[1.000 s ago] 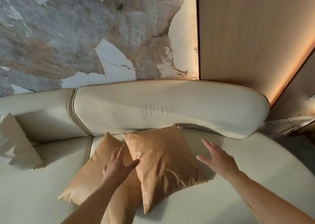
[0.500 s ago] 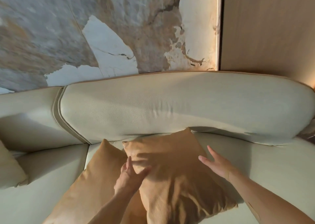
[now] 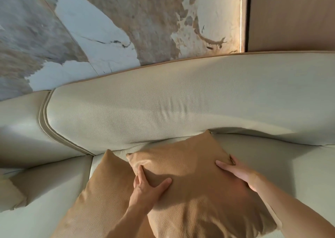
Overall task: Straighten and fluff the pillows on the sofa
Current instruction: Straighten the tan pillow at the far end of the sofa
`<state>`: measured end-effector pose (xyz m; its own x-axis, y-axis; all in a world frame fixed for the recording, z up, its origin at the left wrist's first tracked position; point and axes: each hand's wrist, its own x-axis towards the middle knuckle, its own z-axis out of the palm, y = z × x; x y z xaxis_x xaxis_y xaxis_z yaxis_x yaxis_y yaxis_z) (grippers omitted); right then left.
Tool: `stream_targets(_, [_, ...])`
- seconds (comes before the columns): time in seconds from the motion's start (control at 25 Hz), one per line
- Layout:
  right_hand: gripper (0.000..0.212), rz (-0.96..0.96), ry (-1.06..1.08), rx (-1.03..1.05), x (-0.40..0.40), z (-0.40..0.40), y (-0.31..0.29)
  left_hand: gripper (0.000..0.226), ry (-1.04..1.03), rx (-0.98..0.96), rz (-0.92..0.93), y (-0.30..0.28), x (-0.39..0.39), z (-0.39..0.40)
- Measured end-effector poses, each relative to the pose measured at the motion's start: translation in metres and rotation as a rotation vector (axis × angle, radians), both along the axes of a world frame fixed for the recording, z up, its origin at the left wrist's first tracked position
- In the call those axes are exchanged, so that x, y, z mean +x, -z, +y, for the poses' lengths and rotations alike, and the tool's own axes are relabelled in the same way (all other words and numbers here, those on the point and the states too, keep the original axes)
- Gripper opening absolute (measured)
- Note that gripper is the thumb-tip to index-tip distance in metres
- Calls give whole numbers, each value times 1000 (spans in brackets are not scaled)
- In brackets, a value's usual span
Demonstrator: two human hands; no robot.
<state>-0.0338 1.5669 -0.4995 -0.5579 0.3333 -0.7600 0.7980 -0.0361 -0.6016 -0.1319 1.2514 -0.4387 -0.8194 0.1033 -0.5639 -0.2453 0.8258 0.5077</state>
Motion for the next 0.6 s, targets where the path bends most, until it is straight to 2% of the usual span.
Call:
stream_targets(0.2, [106,51,98,-69,7,-1,-10,125,-55,48,10,-2,3,9])
stream_targets(0.32, [110,69,154,-78,23,3,-24,128,-56,152,23,-15,6,21])
stream_targets(0.44, [105,107,236,-105,48,13,-48,127,32,154,38,-34,9,43])
stream_targets(0.56, [123,-6,309,-111,77,32,-74,126,144,194,93,-52,15,72])
stream_targets(0.6, [122,-1,335,-114,87,43,-85,125,168,239,108,-57,17,83])
